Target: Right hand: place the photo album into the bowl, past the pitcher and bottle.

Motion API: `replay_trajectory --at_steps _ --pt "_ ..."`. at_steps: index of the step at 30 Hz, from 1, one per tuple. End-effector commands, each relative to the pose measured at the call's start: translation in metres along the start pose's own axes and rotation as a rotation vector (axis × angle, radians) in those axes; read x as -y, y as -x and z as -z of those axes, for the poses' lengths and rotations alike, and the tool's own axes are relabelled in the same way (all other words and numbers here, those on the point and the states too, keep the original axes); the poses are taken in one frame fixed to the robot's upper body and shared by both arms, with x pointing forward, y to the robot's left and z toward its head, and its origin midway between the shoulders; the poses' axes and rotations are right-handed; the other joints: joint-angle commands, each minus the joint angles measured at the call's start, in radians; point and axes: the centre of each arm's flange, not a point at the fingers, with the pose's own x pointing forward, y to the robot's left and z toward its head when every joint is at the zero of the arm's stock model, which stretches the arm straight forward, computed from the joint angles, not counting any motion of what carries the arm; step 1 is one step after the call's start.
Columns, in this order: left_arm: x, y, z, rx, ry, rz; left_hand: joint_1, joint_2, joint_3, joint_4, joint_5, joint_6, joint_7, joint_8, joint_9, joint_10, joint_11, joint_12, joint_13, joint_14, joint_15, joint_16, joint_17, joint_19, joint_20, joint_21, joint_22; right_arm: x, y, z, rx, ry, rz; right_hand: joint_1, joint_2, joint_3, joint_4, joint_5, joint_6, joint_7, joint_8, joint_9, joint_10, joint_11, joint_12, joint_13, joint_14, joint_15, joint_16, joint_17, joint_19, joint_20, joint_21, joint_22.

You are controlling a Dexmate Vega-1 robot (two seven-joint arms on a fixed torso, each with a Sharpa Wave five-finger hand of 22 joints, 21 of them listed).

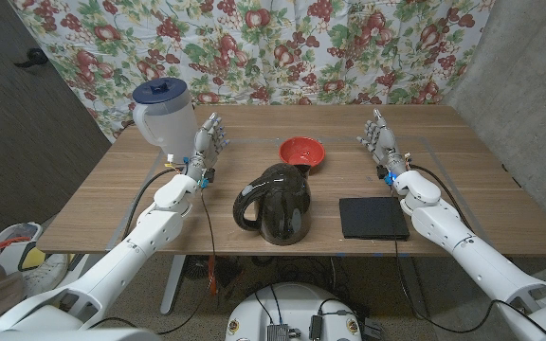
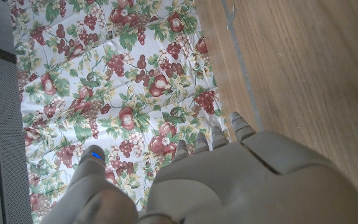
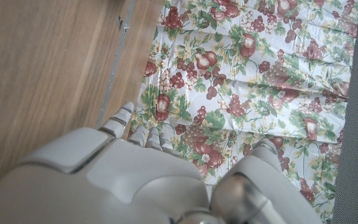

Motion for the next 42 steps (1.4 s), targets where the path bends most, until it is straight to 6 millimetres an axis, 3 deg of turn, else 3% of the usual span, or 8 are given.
replay_trajectory --at_steps 1,10,20,30,42 --pt "-0.005 0.005 -0.001 -0.004 -0.002 -0.007 0.003 0.008 0.007 0.0 0.006 -0.003 0.001 0.006 0.004 -0.007 0.001 0.003 0.003 -0.008 0.002 0.003 0.001 -0.002 0.011 0.0 0.001 -0.001 0.004 -0.006 0.009 0.027 0.008 0.011 -0.004 0.001 -0.007 0.005 -0.004 0.006 0.006 0.002 -0.001 0.006 0.007 0.002 -0.005 0.003 0.003 0.004 0.001 0.001 0.003 0.004" --pt "-0.007 0.003 -0.004 0.008 -0.008 0.007 0.003 0.009 0.007 0.0 0.006 -0.002 0.0 0.006 0.004 -0.009 0.001 0.002 0.002 -0.011 0.003 0.002 0.001 -0.004 0.012 -0.001 0.001 0.001 0.009 -0.013 0.024 0.052 -0.001 0.013 -0.01 -0.003 -0.01 0.006 -0.006 0.005 0.006 0.002 -0.011 -0.007 0.004 0.002 -0.016 -0.002 -0.001 0.004 -0.015 -0.001 -0.003 0.004" --pt "-0.01 0.0 -0.012 0.02 -0.022 0.024 0.004 0.011 0.007 0.0 0.006 -0.001 0.0 0.005 0.004 -0.009 0.001 0.002 0.002 -0.015 0.004 0.001 0.001 -0.006 0.013 -0.002 0.002 -0.002 0.012 -0.021 0.049 0.103 -0.039 0.024 -0.01 -0.004 -0.016 0.009 -0.018 -0.001 0.003 0.002 -0.03 -0.014 -0.001 0.002 -0.035 -0.006 -0.006 0.004 -0.025 -0.02 -0.004 0.004" --pt "-0.006 0.006 -0.019 0.023 -0.018 0.039 0.005 0.013 0.007 -0.001 0.006 0.0 0.001 0.005 0.004 -0.008 0.002 0.003 0.002 -0.017 0.005 0.001 0.001 -0.007 0.013 -0.002 0.002 -0.002 0.019 -0.028 0.041 0.144 -0.073 0.033 -0.018 -0.01 -0.023 0.011 -0.041 -0.012 -0.002 0.002 -0.061 -0.021 -0.006 0.002 -0.067 -0.007 -0.011 0.004 -0.065 -0.015 -0.012 0.004" --pt "0.001 0.009 -0.021 0.022 -0.015 0.06 0.009 0.019 0.009 -0.001 0.006 -0.001 0.002 0.004 0.004 -0.008 0.003 0.003 0.002 -0.016 0.009 0.002 0.001 -0.004 0.013 -0.002 0.002 -0.001 0.029 -0.034 0.033 0.175 -0.068 0.038 -0.017 -0.011 -0.025 0.013 -0.041 -0.016 0.0 0.003 -0.058 -0.029 -0.002 0.002 -0.068 -0.012 -0.008 0.004 -0.066 -0.018 -0.008 0.004"
